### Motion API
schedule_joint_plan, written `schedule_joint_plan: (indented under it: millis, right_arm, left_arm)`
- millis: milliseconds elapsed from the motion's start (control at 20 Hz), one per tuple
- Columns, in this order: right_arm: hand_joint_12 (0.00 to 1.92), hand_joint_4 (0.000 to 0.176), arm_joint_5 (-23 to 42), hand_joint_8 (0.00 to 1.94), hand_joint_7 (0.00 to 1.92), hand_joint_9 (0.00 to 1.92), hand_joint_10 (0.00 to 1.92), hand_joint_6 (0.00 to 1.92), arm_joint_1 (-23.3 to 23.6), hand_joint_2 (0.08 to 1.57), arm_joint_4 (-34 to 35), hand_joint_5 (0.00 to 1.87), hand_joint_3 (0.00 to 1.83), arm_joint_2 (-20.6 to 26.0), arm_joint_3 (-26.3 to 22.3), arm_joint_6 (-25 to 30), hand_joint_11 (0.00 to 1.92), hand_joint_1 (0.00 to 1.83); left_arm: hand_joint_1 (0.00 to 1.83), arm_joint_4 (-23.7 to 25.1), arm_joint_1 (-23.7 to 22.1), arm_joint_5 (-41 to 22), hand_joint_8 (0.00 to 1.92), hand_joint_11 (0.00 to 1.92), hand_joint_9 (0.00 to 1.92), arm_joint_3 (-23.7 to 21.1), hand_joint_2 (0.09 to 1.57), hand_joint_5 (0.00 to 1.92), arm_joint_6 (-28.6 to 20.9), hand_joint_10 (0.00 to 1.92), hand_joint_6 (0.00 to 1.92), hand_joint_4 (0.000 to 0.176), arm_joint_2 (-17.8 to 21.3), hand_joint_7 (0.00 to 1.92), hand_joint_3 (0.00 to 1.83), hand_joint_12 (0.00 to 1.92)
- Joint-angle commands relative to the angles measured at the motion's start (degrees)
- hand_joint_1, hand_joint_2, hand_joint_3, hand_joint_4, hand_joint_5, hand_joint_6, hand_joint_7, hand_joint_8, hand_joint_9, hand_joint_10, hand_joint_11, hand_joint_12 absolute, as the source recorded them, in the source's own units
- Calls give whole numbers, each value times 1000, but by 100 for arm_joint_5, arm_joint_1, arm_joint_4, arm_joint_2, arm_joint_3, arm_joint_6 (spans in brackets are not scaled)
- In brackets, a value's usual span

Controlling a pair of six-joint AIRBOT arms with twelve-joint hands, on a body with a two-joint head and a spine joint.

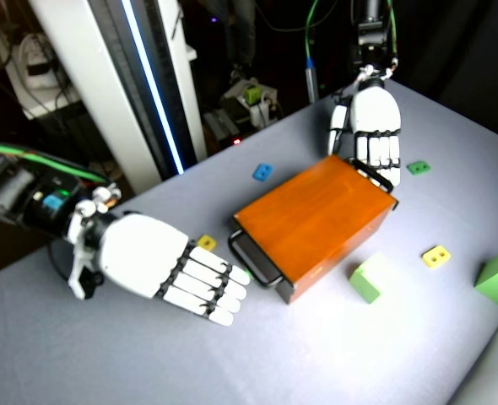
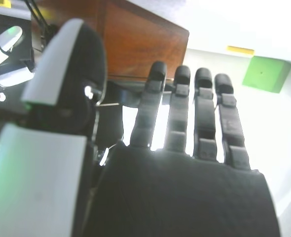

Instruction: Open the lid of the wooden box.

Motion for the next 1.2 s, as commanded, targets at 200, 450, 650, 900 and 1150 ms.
schedule_joint_plan:
  millis: [200, 450, 650, 900, 1150]
  right_arm:
    - [0, 0, 604, 0, 0, 0, 0, 0, -54, 1379, -72, 0, 3, 36, 0, 22, 0, 656]
    - [0, 0, 284, 0, 0, 0, 0, 0, -57, 1371, -219, 0, 0, -33, 60, 22, 0, 701]
    - [0, 0, 81, 0, 0, 0, 0, 0, -34, 1365, -307, 0, 0, -133, 120, 22, 0, 703]
    - [0, 0, -141, 0, 0, 0, 0, 0, 82, 1367, -501, 0, 0, -197, 156, 22, 0, 715]
    - [0, 0, -290, 0, 0, 0, 0, 0, 263, 1361, -505, 0, 0, -386, 348, 20, 0, 725]
  left_arm:
    - [399, -12, -30, -702, 0, 0, 0, -15, 1360, 0, -50, 0, 0, 40, 7, 0, 0, 0]
    - [332, 15, -34, -500, 0, 0, 0, 32, 1369, 0, -53, 0, 0, 46, -61, 0, 3, 0]
    - [365, 54, -40, -361, 0, 0, 0, 69, 1365, 0, -72, 0, 0, 30, -118, 0, 0, 0]
    - [362, 157, -54, -249, 0, 0, 0, 97, 1359, 0, -140, 0, 0, 4, -154, 0, 1, 0]
    - [394, 124, -97, -194, 0, 0, 0, 193, 1350, 0, -159, 0, 0, 0, -229, 0, 0, 0]
